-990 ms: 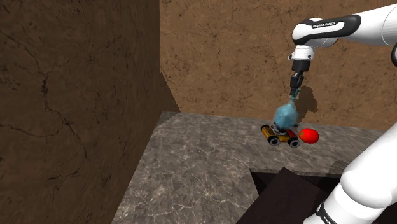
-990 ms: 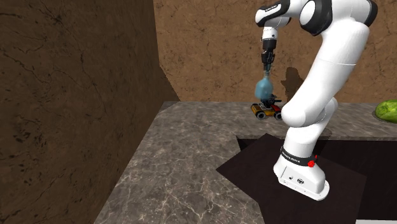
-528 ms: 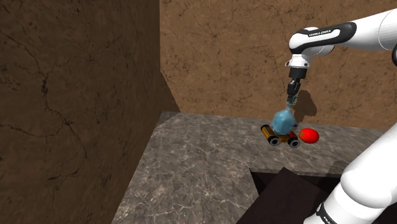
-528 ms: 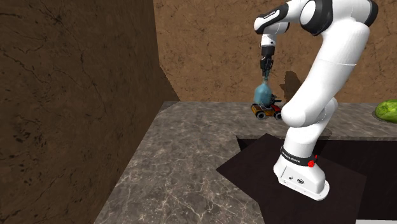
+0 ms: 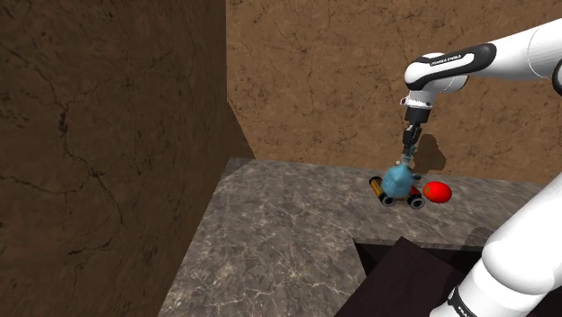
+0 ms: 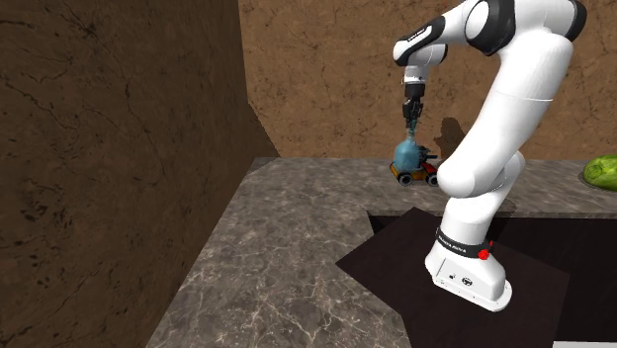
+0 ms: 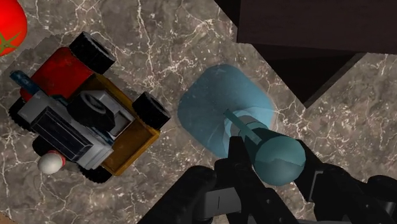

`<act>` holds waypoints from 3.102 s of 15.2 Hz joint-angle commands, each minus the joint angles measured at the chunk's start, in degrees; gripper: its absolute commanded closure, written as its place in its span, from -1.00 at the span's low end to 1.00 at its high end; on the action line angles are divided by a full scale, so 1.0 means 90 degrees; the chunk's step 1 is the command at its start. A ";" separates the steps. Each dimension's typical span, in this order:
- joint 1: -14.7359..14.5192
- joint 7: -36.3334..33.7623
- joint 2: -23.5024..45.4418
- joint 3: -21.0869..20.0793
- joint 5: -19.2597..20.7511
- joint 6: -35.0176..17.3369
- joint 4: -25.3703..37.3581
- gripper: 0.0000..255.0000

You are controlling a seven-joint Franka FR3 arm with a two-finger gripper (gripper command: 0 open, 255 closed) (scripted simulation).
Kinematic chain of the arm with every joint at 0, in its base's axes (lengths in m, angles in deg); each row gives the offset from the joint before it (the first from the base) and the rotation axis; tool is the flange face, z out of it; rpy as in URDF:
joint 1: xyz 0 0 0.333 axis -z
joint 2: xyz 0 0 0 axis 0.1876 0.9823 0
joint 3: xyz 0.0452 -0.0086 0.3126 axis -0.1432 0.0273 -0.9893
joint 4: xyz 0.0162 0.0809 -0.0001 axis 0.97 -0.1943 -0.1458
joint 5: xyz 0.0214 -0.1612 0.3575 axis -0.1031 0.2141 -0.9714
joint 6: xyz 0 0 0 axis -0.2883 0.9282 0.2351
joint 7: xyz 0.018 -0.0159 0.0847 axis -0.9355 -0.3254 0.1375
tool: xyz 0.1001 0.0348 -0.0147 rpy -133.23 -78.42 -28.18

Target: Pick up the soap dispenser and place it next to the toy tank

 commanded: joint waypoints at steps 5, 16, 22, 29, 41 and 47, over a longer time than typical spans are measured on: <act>0.0014 0.0046 0.0113 0.0037 -0.0032 -0.0508 -0.0398 1.00; 0.0029 0.0162 0.0454 0.0095 -0.0159 -0.1444 -0.1027 1.00; 0.0035 0.0250 0.0695 0.0118 -0.0266 -0.1915 -0.1281 1.00; 0.0036 0.0250 0.0695 0.0118 -0.0266 -0.1915 -0.1281 1.00; 0.0026 0.0181 0.0497 0.0097 -0.0182 -0.1096 -0.0640 -1.00; 0.0026 0.0181 0.0497 0.0097 -0.0182 -0.1096 -0.0640 -1.00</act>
